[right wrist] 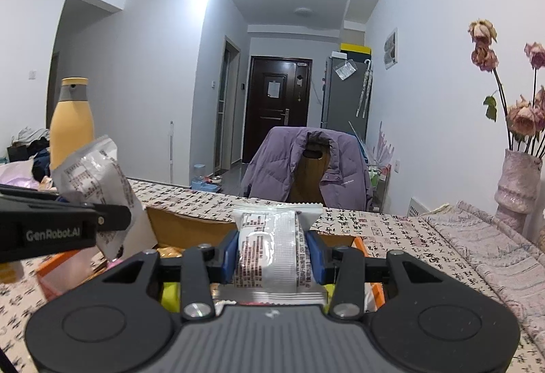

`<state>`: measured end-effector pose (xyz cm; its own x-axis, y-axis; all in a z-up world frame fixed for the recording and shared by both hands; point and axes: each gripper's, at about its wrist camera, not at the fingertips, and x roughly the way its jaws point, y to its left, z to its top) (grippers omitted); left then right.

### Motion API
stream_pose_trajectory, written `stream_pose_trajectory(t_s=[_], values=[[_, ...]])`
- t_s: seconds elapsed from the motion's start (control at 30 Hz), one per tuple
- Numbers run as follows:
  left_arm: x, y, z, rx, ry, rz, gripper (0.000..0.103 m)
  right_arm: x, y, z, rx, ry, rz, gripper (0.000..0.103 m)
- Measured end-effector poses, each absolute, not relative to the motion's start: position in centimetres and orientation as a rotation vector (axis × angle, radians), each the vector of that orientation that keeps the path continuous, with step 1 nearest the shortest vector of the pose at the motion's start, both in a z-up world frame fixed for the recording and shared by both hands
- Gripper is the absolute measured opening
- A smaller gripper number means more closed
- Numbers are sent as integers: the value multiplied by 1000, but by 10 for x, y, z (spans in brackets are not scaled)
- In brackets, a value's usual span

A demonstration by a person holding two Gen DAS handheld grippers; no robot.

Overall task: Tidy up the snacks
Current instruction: 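Carry both white packets over the box and open both grippers inside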

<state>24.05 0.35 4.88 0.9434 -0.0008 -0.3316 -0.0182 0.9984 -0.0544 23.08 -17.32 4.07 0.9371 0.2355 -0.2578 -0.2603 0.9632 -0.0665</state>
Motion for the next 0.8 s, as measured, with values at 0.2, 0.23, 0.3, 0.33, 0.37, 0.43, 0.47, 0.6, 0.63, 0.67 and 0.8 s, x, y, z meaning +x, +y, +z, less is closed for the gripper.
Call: stream_pose_trajectory(t_s=[0.2, 0.23, 0.3, 0.33, 0.37, 0.43, 0.47, 0.6, 0.63, 0.67, 0.8], values=[[268, 8, 32, -50, 343, 12, 18, 249, -179, 24, -59, 280, 250, 41], [271, 11, 29, -57, 356, 12, 18, 250, -180, 23, -59, 282, 254, 41], [276, 13, 24, -66, 380, 4, 18, 249, -180, 21, -60, 284, 260, 41], [277, 14, 22, -65, 387, 3, 18, 249, -180, 20, -58, 290, 266, 41], [277, 15, 20, -65, 390, -1, 18, 249, -179, 19, -60, 297, 270, 41], [275, 16, 18, -66, 386, -10, 18, 250, -179, 18, -58, 319, 270, 42], [273, 17, 18, -67, 379, -8, 19, 250, -181, 17, -50, 332, 271, 43], [269, 23, 18, -93, 346, 37, 90, 247, -187, 17, -19, 338, 261, 84], [266, 24, 18, -97, 326, 69, 100, 246, -187, 18, -15, 333, 256, 94], [264, 24, 18, -93, 302, 102, 103, 245, -188, 18, -12, 328, 253, 100], [261, 28, 20, -93, 274, 120, 103, 245, -190, 17, -11, 324, 244, 103]])
